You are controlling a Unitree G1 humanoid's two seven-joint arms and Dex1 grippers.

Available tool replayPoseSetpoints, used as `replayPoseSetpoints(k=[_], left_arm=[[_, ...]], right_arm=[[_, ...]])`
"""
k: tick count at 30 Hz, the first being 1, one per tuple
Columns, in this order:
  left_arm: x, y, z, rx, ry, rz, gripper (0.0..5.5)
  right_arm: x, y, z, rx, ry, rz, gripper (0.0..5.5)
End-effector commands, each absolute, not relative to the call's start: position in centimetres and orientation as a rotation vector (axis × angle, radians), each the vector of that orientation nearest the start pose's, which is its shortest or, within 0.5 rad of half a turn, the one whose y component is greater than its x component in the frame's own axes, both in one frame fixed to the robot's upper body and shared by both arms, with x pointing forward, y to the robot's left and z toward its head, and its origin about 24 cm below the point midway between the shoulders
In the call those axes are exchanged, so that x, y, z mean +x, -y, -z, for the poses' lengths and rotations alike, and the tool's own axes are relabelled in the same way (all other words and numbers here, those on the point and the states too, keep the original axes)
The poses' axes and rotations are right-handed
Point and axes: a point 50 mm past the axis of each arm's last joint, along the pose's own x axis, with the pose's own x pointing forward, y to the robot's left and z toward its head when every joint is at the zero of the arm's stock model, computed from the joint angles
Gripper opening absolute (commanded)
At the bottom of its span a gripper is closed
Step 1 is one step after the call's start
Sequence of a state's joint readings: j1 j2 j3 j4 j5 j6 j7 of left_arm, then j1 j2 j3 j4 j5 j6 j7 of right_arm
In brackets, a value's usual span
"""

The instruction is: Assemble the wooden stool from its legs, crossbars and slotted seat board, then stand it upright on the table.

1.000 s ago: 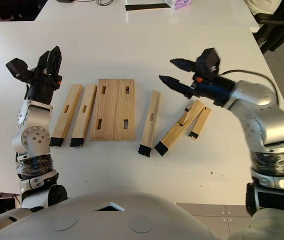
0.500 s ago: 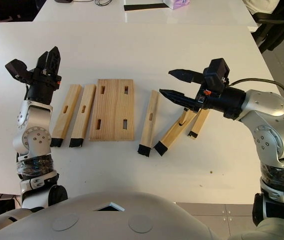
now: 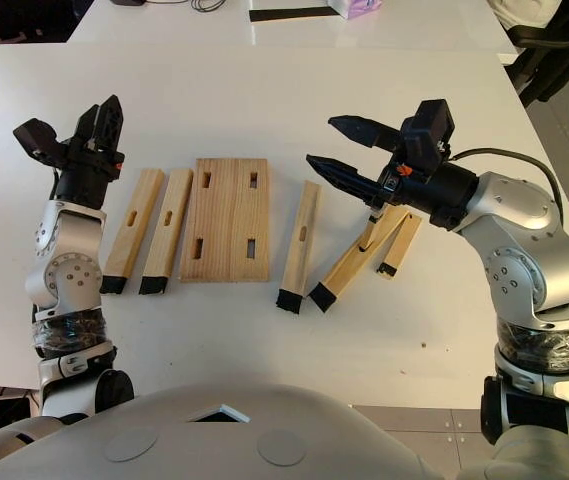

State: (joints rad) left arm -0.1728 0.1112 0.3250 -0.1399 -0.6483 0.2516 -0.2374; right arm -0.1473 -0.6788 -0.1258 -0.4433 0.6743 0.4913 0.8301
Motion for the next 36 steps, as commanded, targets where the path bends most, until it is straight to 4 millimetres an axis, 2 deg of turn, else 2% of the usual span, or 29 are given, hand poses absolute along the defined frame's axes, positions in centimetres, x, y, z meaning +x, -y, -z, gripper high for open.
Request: replayPoseSetpoints(k=[1,3,6,10,14,15,17,18,20,23,25,30,33,36], left_arm=[[27.7,-21.1,-11.2,-0.520,0.202,0.141,2.59],[27.8,-21.1,-11.0,-0.520,0.197,0.144,2.59],[27.8,-21.3,-10.8,-0.519,0.187,0.140,2.59],[27.9,-21.3,-10.6,-0.518,0.183,0.138,2.59],[27.7,-21.4,-10.9,-0.525,0.199,0.132,2.59],[27.5,-21.6,-11.0,-0.528,0.212,0.119,2.59],[27.1,-22.0,-11.3,-0.535,0.232,0.100,2.59],[26.9,-22.3,-11.4,-0.537,0.239,0.088,2.59],[26.6,-22.7,-11.6,-0.537,0.253,0.061,2.59],[26.1,-23.1,-11.9,-0.540,0.269,0.039,2.59],[25.9,-23.2,-12.0,-0.544,0.273,0.027,2.59],[25.2,-22.7,-11.7,-0.554,0.276,0.002,2.59],[24.5,-22.2,-11.9,-0.568,0.284,-0.003,2.59],[23.6,-22.2,-11.6,-0.573,0.287,-0.037,2.59]], right_arm=[[24.0,19.9,-11.2,-0.311,-0.215,-0.923,2.99],[23.5,20.4,-9.6,-0.328,-0.267,-0.914,2.99],[22.9,20.6,-9.9,-0.295,-0.252,-0.929,2.99],[23.1,19.6,-13.2,-0.177,-0.085,-0.961,2.99],[23.5,18.2,-18.5,-0.007,0.127,-0.984,2.99],[23.6,17.6,-19.6,0.046,0.154,-1.016,2.99],[22.5,16.3,-20.6,0.081,0.138,-1.124,2.99],[21.8,15.6,-19.9,0.049,0.067,-1.183,2.99],[20.9,15.2,-17.1,-0.036,-0.112,-1.219,2.99],[20.3,16.8,-12.0,-0.197,-0.354,-1.153,2.99],[19.5,17.9,-10.2,-0.241,-0.436,-1.152,2.99],[19.8,19.9,-9.3,-0.304,-0.482,-1.155,2.99],[19.8,20.2,-9.9,-0.323,-0.494,-1.194,2.99],[20.1,20.3,-9.3,-0.397,-0.544,-1.248,2.99]])
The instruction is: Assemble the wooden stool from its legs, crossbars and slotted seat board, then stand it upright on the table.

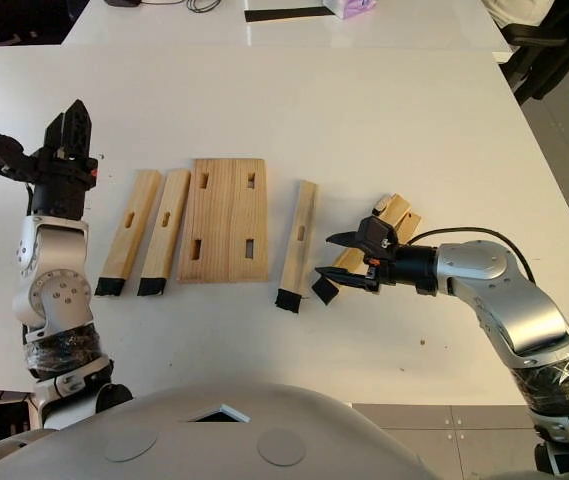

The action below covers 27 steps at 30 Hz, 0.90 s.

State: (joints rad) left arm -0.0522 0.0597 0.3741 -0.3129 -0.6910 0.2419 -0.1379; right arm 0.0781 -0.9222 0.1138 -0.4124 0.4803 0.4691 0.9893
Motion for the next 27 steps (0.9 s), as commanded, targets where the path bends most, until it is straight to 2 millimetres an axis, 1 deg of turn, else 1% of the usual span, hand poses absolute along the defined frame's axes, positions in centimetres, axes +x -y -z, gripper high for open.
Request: replayPoseSetpoints(k=[1,5,7,8,11,15,17,20,22,24,27], left_arm=[[23.5,-22.2,-11.5,-0.574,0.284,-0.048,2.59],[23.3,-22.0,-11.0,-0.583,0.279,-0.071,2.59],[23.5,-21.8,-10.9,-0.590,0.275,-0.060,2.59],[23.7,-21.8,-10.8,-0.591,0.273,-0.055,2.59],[23.4,-21.8,-10.7,-0.588,0.279,-0.078,2.59],[22.8,-21.8,-10.3,-0.594,0.284,-0.103,2.59],[22.6,-21.9,-10.1,-0.594,0.284,-0.119,2.59],[22.7,-21.7,-10.1,-0.598,0.290,-0.121,2.59],[22.7,-21.8,-10.1,-0.600,0.295,-0.129,2.59],[22.7,-21.7,-10.1,-0.600,0.298,-0.132,2.59],[22.6,-21.7,-10.0,-0.600,0.294,-0.133,2.59]], right_arm=[[20.1,20.2,-8.9,-0.424,-0.563,-1.266,2.99],[20.7,20.2,-7.3,-0.517,-0.609,-1.287,2.99],[20.4,20.4,-6.8,-0.564,-0.631,-1.306,2.99],[20.2,20.5,-6.6,-0.573,-0.644,-1.316,2.99],[20.5,21.2,-6.8,-0.602,-0.652,-1.335,2.99],[21.1,22.6,-7.8,-0.647,-0.637,-1.345,2.99],[21.7,22.8,-8.6,-0.675,-0.600,-1.386,2.99],[22.7,23.1,-9.7,-0.739,-0.546,-1.435,2.99],[23.7,23.2,-10.3,-0.768,-0.514,-1.430,2.99],[24.4,23.0,-10.8,-0.752,-0.488,-1.413,2.99],[24.1,23.4,-11.6,-0.736,-0.491,-1.385,2.99]])
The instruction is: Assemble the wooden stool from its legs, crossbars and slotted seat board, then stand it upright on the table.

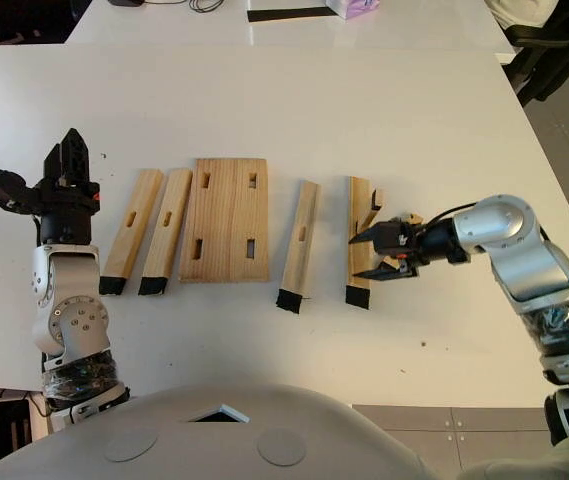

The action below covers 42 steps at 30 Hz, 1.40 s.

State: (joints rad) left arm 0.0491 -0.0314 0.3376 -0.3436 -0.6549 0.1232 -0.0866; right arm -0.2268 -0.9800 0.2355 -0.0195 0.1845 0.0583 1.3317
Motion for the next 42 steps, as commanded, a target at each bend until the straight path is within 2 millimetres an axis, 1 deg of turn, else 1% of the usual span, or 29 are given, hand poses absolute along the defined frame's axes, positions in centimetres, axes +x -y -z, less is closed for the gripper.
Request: replayPoseSetpoints(k=[1,3,5,8,10,12,15,19,21,27,31,35,42], left_arm=[[22.5,-21.7,-9.9,-0.598,0.291,-0.135,2.59],[22.2,-21.8,-9.7,-0.597,0.286,-0.143,2.59],[21.7,-22.0,-9.4,-0.598,0.279,-0.165,2.59],[21.2,-21.9,-8.9,-0.600,0.269,-0.188,2.59],[21.0,-21.8,-8.8,-0.603,0.273,-0.195,2.59],[20.9,-21.9,-8.8,-0.604,0.275,-0.201,2.59],[20.5,-22.0,-8.7,-0.600,0.272,-0.210,2.59],[19.7,-22.5,-8.7,-0.588,0.266,-0.230,2.59],[19.7,-22.5,-8.7,-0.586,0.263,-0.230,2.59],[20.4,-22.3,-9.3,-0.576,0.248,-0.179,2.59],[20.6,-22.3,-9.4,-0.559,0.224,-0.151,2.59],[21.1,-22.4,-9.7,-0.556,0.212,-0.127,2.59],[21.7,-22.5,-10.0,-0.547,0.198,-0.095,2.59]], right_arm=[[23.6,23.8,-11.8,-0.737,-0.509,-1.388,2.99],[22.6,24.7,-12.5,-0.733,-0.555,-1.399,2.99],[22.3,25.4,-13.1,-0.734,-0.592,-1.413,2.99],[22.7,26.0,-13.3,-0.741,-0.630,-1.381,2.99],[23.7,25.9,-12.8,-0.714,-0.650,-1.241,2.99],[24.0,25.3,-12.4,-0.620,-0.666,-1.125,2.99],[23.9,24.1,-11.6,-0.487,-0.718,-0.946,2.99],[22.9,22.0,-10.9,-0.330,-0.796,-0.749,2.99],[22.4,21.2,-10.9,-0.278,-0.819,-0.694,2.99],[20.2,19.6,-10.1,-0.272,-0.844,-0.541,2.99],[19.6,19.7,-9.7,-0.287,-0.835,-0.419,2.99],[19.0,19.6,-9.1,-0.285,-0.822,-0.338,2.99],[17.8,18.6,-7.7,-0.145,-0.876,-0.281,2.99]])
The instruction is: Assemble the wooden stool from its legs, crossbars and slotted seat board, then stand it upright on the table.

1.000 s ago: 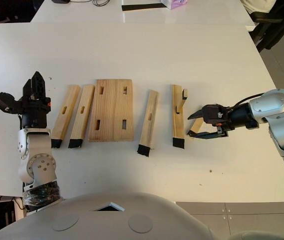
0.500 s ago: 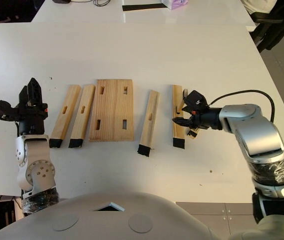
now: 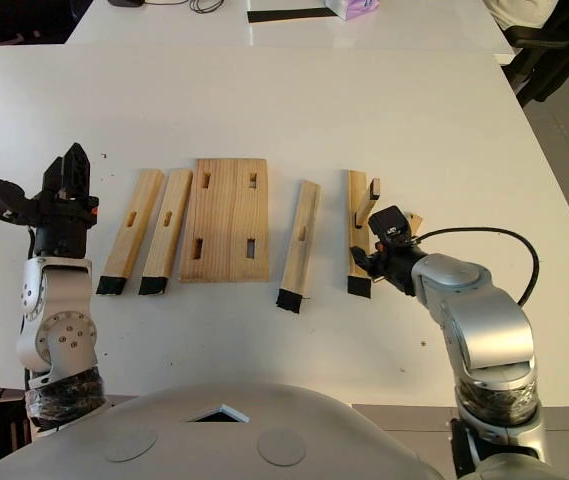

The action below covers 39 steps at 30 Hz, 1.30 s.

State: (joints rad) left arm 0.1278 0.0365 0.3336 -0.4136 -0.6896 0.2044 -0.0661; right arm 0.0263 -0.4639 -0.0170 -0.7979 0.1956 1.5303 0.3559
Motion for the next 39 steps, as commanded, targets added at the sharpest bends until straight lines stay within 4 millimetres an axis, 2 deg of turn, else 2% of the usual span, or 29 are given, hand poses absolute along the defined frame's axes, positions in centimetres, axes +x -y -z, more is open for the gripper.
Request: replayPoseSetpoints(k=[1,7,12,14,19,23,27,31,34,37,39], left_arm=[[21.8,-22.5,-10.0,-0.546,0.195,-0.087,2.59],[22.2,-22.4,-10.4,-0.541,0.180,-0.056,2.59],[22.7,-22.3,-10.5,-0.538,0.168,-0.029,2.59],[22.8,-22.3,-10.6,-0.537,0.171,-0.031,2.59],[22.3,-22.3,-10.4,-0.545,0.173,-0.050,2.59],[22.1,-22.1,-10.2,-0.549,0.168,-0.056,2.59],[21.8,-22.4,-10.2,-0.546,0.180,-0.079,2.59],[21.1,-22.8,-10.4,-0.538,0.208,-0.122,2.59],[22.8,-22.8,-11.1,-0.514,0.219,-0.088,2.59],[26.8,-22.0,-13.1,-0.517,0.236,0.008,2.59],[28.8,-20.5,-15.2,-0.536,0.254,0.088,2.59]], right_arm=[[17.7,18.4,-7.6,-0.128,-0.878,-0.276,2.99],[17.2,17.4,-7.0,-0.130,-0.901,-0.278,2.99],[16.1,18.5,-5.0,-0.202,-0.966,-0.231,2.99],[15.8,18.7,-4.6,-0.210,-0.966,-0.238,2.76],[15.9,19.3,-4.9,-0.232,-0.903,-0.242,2.06],[16.7,19.1,-5.6,-0.226,-0.812,-0.238,2.06],[19.7,18.9,-8.4,-0.175,-0.621,-0.217,2.06],[24.5,18.0,-12.8,-0.059,-0.386,-0.219,2.06],[27.2,16.4,-15.7,0.107,-0.216,-0.266,2.06],[29.4,15.7,-18.0,0.245,-0.029,-0.316,2.06],[30.8,15.5,-19.4,0.298,0.055,-0.405,2.06]])
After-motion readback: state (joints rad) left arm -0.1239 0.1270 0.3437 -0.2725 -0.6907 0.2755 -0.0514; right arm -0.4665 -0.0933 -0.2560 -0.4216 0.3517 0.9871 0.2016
